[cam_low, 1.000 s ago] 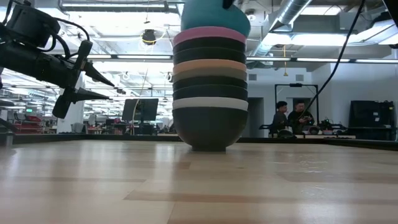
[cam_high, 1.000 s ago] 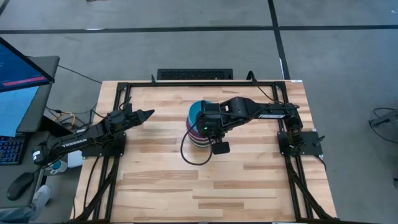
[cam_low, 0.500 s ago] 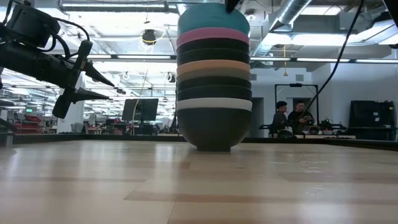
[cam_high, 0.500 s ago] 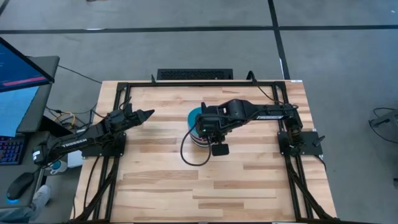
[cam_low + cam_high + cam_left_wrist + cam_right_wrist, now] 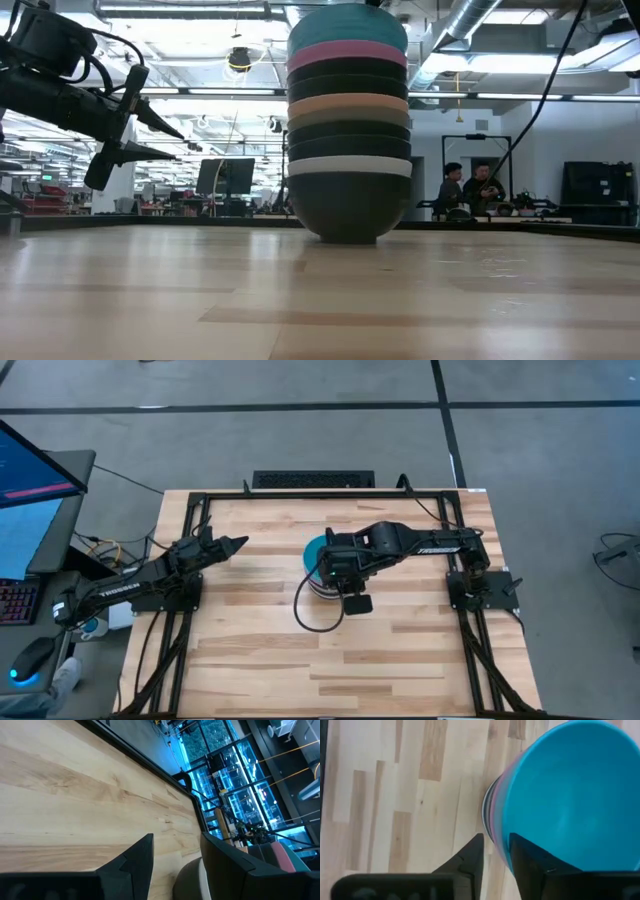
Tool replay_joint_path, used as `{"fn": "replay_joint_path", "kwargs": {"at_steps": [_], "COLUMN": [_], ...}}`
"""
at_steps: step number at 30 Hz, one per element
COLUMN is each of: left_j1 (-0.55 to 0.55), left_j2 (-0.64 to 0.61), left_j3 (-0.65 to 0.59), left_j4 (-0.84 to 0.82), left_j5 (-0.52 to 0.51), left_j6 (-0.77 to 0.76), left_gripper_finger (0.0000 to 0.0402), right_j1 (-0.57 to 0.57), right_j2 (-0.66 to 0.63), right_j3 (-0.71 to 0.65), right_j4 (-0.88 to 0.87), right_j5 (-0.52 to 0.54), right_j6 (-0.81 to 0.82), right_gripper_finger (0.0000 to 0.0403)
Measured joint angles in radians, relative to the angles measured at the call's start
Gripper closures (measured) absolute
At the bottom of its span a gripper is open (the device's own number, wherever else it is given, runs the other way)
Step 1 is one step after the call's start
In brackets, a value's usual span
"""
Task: Nest bowls inside each other
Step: Stack the blue bowl on top of the pink bowl
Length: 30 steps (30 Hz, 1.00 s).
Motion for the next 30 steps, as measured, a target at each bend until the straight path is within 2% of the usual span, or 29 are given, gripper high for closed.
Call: {"fn": "replay_joint_path", "kwargs": {"at_steps": [6, 10, 14, 18, 26, 30], "left_j1": [0.0, 0.0, 0.0, 0.0, 0.0, 0.0], "left_j2": [0.0, 0.0, 0.0, 0.0, 0.0, 0.0], "left_j3": [0.0, 0.0, 0.0, 0.0, 0.0, 0.0], "left_j4": [0.0, 0.0, 0.0, 0.0, 0.0, 0.0], "left_j5": [0.0, 0.0, -0.002, -0.008, -0.005, -0.003], "left_j6": [0.0, 0.0, 0.0, 0.0, -0.001, -0.001], "left_gripper_finger": [0.0249, 0.0249, 0.0249, 0.0249, 0.0249, 0.0249], "right_j1": [-0.007, -0.01, -0.028, -0.028, -0.014, -0.014], "right_j2": [-0.003, -0.05, -0.081, -0.076, -0.035, -0.034], "right_j3": [0.0, -0.001, 0.001, 0.001, -0.002, 0.001], "right_j4": [0.0, 0.0, 0.0, 0.0, -0.001, 0.005], "right_j5": [-0.016, -0.014, -0.014, -0.016, -0.044, -0.044], "right_j6": [0.0, 0.01, 0.08, 0.111, 0.112, 0.113], "right_gripper_finger": [0.0245, 0.0216, 0.0207, 0.0226, 0.0315, 0.0346]}}
